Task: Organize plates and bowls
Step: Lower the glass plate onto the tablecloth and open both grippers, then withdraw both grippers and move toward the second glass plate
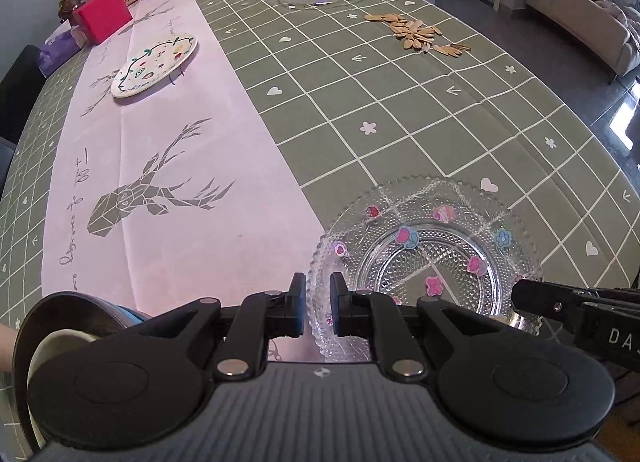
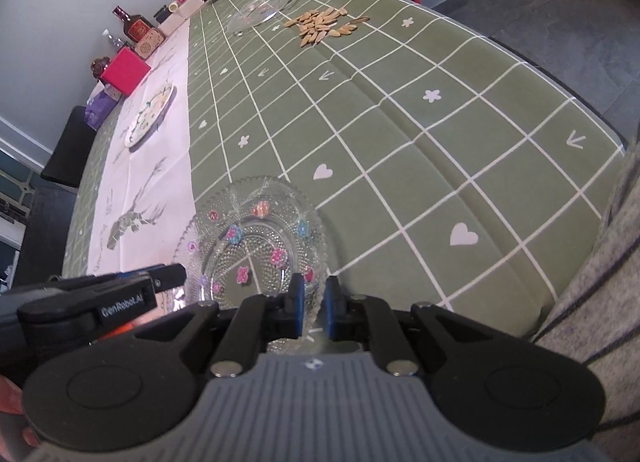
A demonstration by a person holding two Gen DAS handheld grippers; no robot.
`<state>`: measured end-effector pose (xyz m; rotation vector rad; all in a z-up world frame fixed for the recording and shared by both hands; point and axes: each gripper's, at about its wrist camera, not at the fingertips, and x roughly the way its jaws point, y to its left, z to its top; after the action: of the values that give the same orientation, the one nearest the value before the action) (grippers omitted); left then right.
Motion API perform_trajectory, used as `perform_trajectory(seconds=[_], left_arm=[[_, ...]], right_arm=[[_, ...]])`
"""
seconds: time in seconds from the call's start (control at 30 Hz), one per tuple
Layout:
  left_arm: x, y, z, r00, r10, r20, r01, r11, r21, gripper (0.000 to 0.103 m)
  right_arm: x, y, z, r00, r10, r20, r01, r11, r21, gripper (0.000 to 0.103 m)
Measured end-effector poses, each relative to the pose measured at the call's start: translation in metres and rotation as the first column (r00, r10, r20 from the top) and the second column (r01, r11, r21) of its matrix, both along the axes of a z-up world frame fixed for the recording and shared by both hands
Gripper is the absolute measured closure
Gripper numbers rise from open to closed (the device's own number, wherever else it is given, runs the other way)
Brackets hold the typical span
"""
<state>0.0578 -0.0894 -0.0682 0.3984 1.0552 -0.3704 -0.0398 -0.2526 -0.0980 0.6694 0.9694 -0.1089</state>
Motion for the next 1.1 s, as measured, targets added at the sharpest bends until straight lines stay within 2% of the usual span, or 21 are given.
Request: perform_trajectory(seconds=[0.13,0.2,0.27,0.3,0.37,0.43,0.5,0.57,0.67,0.77,0.9,1.1], left_arm=[[-0.004,-0.001,0.0,0.999,-0.029,0.022,0.029,1.0,0.006,0.086],[-0.005,-0.001,0.0,0.999,-0.041,0.036,0.041,0.999,0.007,0.081],[-0.006,0.0,0.001,0.998,-0.052,0.04,0.052,0.999,0.0,0.068],[-0.007,0.001,0.003,0.997,-0.061,0.044,0.062,0.998,-0.012,0.065],[-0.011,0.001,0.006,0.994,-0.083,0.071,0.085,0.996,-0.021,0.047],[-0.016,0.001,0.01,0.989,-0.102,0.111,0.106,0.994,-0.026,0.04],[-0.02,0.0,0.014,0.985,-0.121,0.122,0.126,0.991,-0.036,0.039],[-0.021,0.0,0.018,0.985,-0.121,0.122,0.128,0.991,-0.049,0.034],[-0.024,0.002,0.024,0.985,-0.103,0.142,0.112,0.992,-0.061,0.032],[-0.027,0.006,0.032,0.981,-0.093,0.17,0.105,0.992,-0.063,0.031],[-0.029,0.011,0.046,0.98,-0.075,0.186,0.094,0.991,-0.097,0.028],[-0.039,0.014,0.077,0.963,-0.061,0.261,0.097,0.987,-0.125,0.028]], right_arm=[[-0.002,0.002,0.0,1.0,0.011,0.007,-0.01,0.999,-0.034,0.094],[-0.001,0.007,0.003,0.999,0.033,0.0,-0.033,0.997,-0.073,0.091],[-0.002,0.011,0.005,0.999,0.046,-0.003,-0.046,0.994,-0.102,0.091],[-0.002,0.012,0.005,0.999,0.046,-0.003,-0.046,0.993,-0.106,0.09],[-0.002,0.012,0.005,0.999,0.048,-0.003,-0.048,0.993,-0.111,0.09],[-0.003,0.013,0.006,0.999,0.044,-0.004,-0.044,0.992,-0.118,0.088],[-0.003,0.016,0.009,0.999,0.052,0.002,-0.051,0.988,-0.147,0.07],[-0.004,0.021,0.012,0.998,0.058,0.017,-0.054,0.981,-0.187,0.061],[-0.006,0.026,0.015,0.998,0.063,0.027,-0.057,0.98,-0.189,0.046],[-0.008,0.03,0.018,0.997,0.067,0.04,-0.057,0.975,-0.216,0.039],[-0.012,0.03,0.024,0.994,0.067,0.081,-0.047,0.974,-0.221,0.012],[-0.019,0.024,0.04,0.99,0.05,0.13,-0.022,0.978,-0.208,0.007]])
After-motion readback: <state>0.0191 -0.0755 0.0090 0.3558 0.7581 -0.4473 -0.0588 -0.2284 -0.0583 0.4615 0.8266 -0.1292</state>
